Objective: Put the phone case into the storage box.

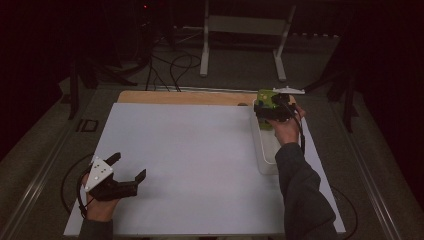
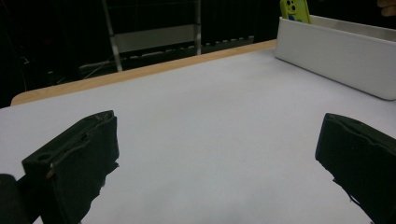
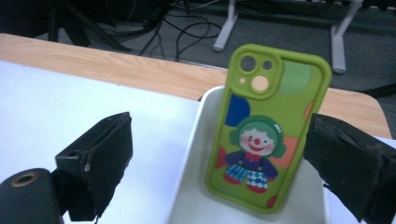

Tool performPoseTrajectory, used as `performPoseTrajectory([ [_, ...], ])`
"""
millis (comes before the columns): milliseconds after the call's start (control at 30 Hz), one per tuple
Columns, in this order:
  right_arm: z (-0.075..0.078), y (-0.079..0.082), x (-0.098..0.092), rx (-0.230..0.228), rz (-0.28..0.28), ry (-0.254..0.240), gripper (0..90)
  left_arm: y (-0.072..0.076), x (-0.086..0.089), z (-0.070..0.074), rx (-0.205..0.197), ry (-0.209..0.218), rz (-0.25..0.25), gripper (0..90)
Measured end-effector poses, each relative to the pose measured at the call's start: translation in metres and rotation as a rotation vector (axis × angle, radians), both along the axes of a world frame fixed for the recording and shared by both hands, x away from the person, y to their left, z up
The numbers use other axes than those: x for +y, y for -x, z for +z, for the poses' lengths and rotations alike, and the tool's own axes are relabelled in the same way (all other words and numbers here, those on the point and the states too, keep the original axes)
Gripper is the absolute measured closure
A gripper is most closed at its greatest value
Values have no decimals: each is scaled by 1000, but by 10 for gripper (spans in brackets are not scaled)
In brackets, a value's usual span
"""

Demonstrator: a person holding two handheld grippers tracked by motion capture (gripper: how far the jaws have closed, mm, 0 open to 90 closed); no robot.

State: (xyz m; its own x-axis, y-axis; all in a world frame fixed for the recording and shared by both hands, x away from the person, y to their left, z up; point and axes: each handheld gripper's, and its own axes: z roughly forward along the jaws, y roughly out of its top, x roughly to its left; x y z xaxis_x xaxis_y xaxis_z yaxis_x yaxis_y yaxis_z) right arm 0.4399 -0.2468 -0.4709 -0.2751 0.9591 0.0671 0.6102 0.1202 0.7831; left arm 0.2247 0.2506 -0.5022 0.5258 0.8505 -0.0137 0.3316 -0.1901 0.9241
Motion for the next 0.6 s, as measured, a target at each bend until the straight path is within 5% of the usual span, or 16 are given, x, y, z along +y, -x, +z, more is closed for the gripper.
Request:
performPoseTrajectory([
  [600,10,38,9,-56,94,17,80,0,-2,-1,7,-4,-3,0],
])
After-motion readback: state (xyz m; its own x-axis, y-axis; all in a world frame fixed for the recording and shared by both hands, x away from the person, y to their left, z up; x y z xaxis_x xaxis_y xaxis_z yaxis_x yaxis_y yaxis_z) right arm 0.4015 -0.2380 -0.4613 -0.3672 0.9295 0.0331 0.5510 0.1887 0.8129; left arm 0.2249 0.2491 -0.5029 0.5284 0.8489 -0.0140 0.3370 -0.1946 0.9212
